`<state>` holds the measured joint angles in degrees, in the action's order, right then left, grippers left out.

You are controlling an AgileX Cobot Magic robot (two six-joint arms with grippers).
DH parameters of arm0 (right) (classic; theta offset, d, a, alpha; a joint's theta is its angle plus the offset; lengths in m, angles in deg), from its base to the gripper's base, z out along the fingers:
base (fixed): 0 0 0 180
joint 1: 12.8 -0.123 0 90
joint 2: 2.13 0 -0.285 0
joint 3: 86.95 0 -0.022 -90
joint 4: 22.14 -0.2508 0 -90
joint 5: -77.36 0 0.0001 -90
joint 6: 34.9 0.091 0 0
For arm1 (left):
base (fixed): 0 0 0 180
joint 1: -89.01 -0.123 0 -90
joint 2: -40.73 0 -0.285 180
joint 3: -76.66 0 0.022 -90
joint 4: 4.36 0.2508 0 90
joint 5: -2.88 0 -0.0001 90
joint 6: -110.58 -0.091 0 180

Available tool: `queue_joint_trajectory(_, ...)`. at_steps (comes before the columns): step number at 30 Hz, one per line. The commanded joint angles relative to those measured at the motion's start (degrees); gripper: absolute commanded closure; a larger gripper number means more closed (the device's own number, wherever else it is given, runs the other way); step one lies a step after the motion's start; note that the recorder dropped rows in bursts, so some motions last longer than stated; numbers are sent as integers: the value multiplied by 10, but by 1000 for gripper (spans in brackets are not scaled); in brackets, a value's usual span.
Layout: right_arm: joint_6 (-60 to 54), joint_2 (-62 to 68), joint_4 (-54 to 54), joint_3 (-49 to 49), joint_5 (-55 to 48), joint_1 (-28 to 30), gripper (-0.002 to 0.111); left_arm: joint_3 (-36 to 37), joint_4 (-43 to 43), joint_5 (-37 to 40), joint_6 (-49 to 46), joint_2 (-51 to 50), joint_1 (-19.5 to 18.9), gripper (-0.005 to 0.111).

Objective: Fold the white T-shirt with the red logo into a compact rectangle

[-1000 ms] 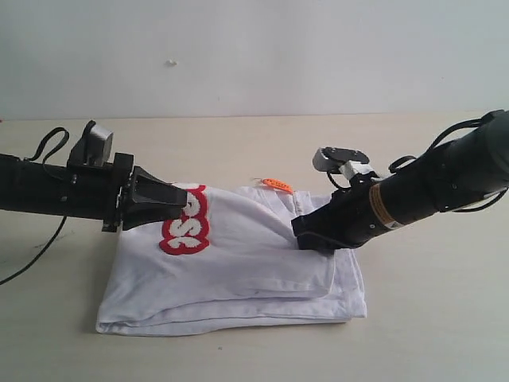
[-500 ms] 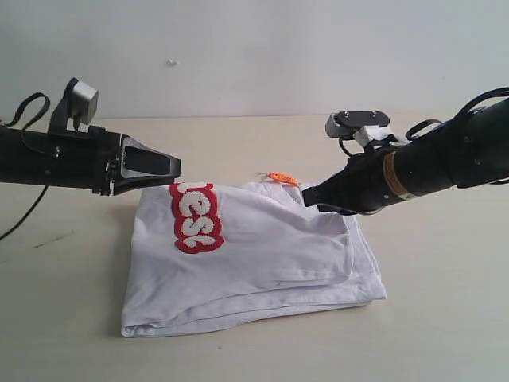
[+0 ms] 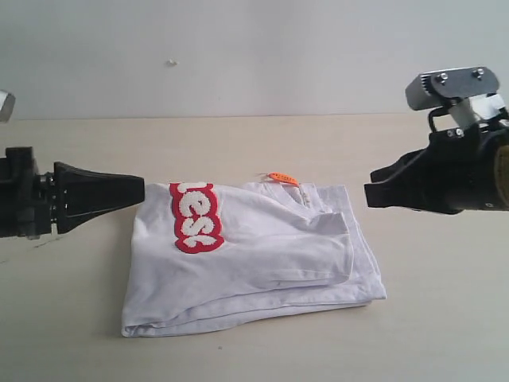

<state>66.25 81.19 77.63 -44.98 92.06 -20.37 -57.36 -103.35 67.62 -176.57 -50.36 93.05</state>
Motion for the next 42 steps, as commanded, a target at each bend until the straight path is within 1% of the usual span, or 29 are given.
queue_joint_trajectory(1, -5, -109, -14, 45, 0, 2, 108, 39, -10, -8, -6, 88, -1, 107)
queue_joint_trajectory(3, 7, -161, -15, 68, 2, 2, 108, 60, -10, -21, -6, 141, -1, 107)
queue_joint_trajectory(7, 8, -227, -15, 96, 5, 2, 108, 86, -10, -63, -1, 207, -1, 107)
queue_joint_trajectory(10, 10, -273, -19, 112, 7, 2, 108, 100, -10, -79, 16, 256, -1, 107)
queue_joint_trajectory(13, 18, -313, -24, 119, 14, 2, 108, 111, -10, -80, 41, 307, -1, 107)
queue_joint_trajectory(15, 25, -350, -24, 119, 38, 2, 108, 121, -10, -80, 65, 365, -1, 107)
queue_joint_trajectory(19, 24, -373, -23, 119, 80, 2, 108, 121, -10, -69, 119, 430, -1, 107)
queue_joint_trajectory(21, 24, -375, -23, 119, 80, 2, 108, 121, -10, -57, 119, 447, -1, 107)
queue_joint_trajectory(26, 24, -375, -23, 119, 80, 2, 108, 121, -8, -56, 117, 453, -1, 107)
queue_joint_trajectory(32, 24, -375, -23, 119, 80, 2, 108, 121, 51, -56, 117, 453, -1, 107)
queue_joint_trajectory(35, 24, -375, -23, 119, 80, 2, 108, 121, 92, -70, 103, 453, 0, 107)
queue_joint_trajectory(38, 24, -375, -23, 119, 80, 2, 108, 121, 104, -104, 16, 464, 0, 107)
queue_joint_trajectory(42, 24, -375, -23, 119, 80, 2, 108, 126, 86, -113, -126, 490, 0, 107)
